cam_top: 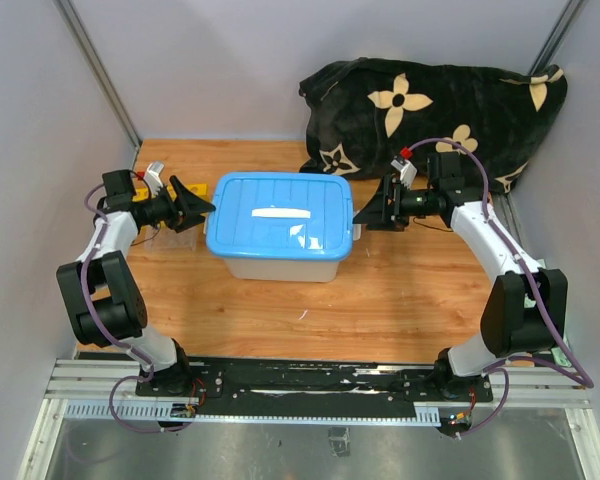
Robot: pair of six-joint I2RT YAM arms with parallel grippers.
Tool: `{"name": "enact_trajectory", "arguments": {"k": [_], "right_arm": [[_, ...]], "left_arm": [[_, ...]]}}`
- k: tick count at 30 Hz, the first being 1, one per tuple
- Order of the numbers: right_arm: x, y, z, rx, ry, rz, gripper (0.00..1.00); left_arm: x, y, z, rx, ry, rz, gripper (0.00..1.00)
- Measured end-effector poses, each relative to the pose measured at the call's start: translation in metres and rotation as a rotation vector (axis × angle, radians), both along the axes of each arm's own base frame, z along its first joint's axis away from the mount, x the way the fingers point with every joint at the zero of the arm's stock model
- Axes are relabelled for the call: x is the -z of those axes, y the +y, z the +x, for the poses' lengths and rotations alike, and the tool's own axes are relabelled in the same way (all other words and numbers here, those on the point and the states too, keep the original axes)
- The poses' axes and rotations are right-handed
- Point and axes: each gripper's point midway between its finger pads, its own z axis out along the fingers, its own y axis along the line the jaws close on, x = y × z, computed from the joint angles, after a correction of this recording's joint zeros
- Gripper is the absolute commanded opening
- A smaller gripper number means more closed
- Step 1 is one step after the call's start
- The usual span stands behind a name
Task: Organize the chemistry lab equipment
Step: Close the lid of the storage box.
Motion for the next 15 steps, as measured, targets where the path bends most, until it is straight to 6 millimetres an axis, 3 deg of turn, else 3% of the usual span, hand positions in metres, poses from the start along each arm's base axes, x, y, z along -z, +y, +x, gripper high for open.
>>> {"name": "enact_trajectory", "arguments": {"k": [7, 15], "right_arm": [[0.002, -0.001, 0.001, 0.005, -0.002, -0.009, 0.72], [0.0, -0.002, -0.002, -0.004, 0.0, -0.021, 0.72]], "left_arm": [[0.003, -0.004, -0.002, 0.012, -0.002, -0.012, 0.8], [0.006, -0.016, -0.011, 0.024, -0.014, -0.125, 0.8]]}}
